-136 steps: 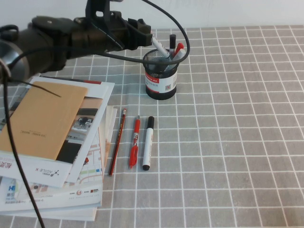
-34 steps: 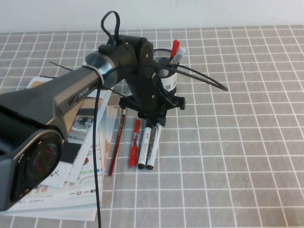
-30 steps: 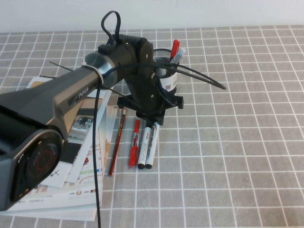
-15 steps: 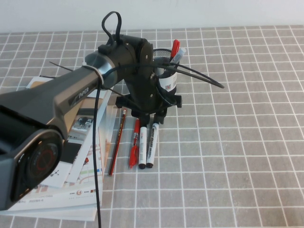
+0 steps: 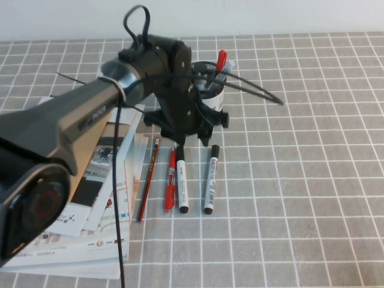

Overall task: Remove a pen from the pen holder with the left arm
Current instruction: 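Take a marker out of the pen holder and lay it on the table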

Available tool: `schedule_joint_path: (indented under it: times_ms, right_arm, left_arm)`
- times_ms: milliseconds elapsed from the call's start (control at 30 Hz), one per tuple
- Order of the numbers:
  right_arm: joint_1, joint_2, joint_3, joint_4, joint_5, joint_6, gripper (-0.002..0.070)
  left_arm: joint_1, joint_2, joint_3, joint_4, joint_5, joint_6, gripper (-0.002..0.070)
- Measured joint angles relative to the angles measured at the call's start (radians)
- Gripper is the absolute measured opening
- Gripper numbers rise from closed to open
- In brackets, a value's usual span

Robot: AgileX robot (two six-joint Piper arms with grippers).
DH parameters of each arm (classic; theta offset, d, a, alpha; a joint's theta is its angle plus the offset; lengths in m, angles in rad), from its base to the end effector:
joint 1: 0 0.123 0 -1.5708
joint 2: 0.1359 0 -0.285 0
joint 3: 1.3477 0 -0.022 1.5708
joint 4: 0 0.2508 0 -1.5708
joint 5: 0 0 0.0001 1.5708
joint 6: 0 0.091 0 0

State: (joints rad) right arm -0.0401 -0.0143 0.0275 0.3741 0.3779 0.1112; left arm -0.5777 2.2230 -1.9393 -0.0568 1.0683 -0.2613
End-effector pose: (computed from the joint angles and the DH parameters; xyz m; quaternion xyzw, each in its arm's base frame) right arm 0.0527 0.0102 0.1730 0.1583 0.7822 0.1782 0.5756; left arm 0.3994 -0.2657 0.2099 0.1460 0.9771 -0.0864 0.1283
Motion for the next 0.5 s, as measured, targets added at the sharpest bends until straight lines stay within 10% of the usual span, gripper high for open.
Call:
schedule_joint_path:
  times_ms: [500]
  right_arm:
    - [0.000,0.000,0.000,0.000,0.000,0.000,-0.0013]
  left_arm:
    - [0.000,-0.312,0.003,0.045,-0.006,0.179,0.0005]
